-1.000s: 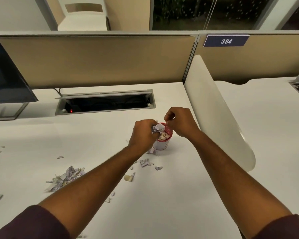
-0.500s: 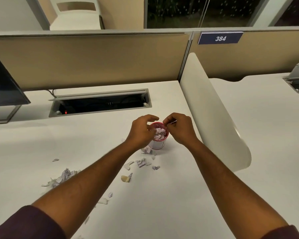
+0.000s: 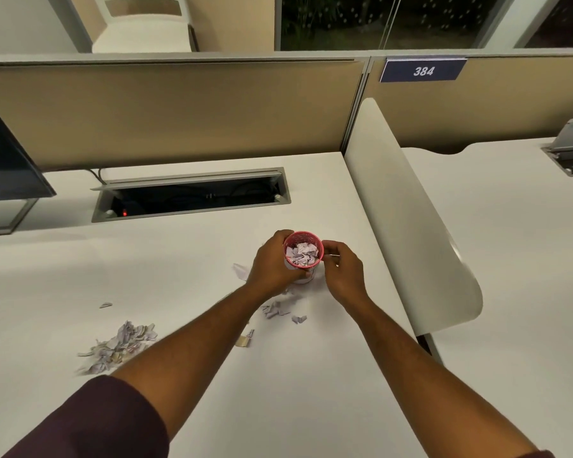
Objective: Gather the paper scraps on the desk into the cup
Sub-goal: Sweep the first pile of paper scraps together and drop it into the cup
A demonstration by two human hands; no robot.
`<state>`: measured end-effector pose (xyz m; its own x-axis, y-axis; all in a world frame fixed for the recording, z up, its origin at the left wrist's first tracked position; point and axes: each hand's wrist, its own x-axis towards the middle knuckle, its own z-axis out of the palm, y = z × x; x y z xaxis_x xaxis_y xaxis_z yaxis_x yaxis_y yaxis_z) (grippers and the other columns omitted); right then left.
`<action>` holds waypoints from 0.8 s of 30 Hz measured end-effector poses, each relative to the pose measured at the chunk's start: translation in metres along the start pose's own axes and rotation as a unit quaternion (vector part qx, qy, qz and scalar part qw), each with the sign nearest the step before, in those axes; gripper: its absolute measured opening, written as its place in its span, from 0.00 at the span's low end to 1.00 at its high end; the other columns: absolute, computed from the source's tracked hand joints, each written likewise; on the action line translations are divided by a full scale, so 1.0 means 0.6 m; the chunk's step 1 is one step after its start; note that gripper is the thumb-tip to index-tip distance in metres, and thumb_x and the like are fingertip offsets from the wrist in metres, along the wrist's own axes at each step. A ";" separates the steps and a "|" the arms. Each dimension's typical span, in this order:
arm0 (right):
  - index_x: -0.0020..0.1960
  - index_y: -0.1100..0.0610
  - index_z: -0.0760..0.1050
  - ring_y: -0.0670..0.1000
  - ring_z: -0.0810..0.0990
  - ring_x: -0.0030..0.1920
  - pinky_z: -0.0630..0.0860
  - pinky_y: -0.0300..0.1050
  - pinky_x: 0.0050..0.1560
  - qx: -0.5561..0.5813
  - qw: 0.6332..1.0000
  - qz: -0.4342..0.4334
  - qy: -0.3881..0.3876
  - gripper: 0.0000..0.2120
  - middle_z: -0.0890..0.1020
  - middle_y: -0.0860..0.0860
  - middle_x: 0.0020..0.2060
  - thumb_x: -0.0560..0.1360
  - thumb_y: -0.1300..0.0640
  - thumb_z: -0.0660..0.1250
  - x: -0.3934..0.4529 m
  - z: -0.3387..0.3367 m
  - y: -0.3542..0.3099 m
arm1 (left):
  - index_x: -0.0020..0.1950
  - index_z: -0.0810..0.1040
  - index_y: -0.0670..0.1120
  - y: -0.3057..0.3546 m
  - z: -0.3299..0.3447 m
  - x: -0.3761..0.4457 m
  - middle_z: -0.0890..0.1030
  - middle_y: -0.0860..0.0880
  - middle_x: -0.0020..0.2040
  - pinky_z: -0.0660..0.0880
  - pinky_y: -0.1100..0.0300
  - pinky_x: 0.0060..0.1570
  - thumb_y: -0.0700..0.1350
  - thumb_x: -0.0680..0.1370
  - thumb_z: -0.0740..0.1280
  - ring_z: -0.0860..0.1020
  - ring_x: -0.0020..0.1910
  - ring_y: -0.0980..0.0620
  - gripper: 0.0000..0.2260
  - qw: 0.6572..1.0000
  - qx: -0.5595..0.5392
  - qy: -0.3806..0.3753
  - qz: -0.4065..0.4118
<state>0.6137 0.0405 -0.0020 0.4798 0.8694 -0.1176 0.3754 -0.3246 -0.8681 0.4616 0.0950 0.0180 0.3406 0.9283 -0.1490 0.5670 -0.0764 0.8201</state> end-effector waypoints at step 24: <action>0.80 0.64 0.58 0.61 0.59 0.80 0.53 0.55 0.80 -0.284 0.910 -0.252 -0.165 0.35 0.64 0.62 0.78 0.82 0.41 0.51 -0.094 0.175 0.016 | 0.65 0.72 0.51 -0.004 -0.019 0.066 0.79 0.55 0.55 0.79 0.57 0.54 0.50 0.59 0.84 0.79 0.55 0.52 0.38 0.997 -0.057 0.046 0.002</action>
<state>0.5073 0.0276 -0.0542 -0.0966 0.9953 0.0075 0.8759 0.0886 -0.4743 0.4653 0.1360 0.0163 0.2694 0.9580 -0.0981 0.4754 -0.0437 0.8787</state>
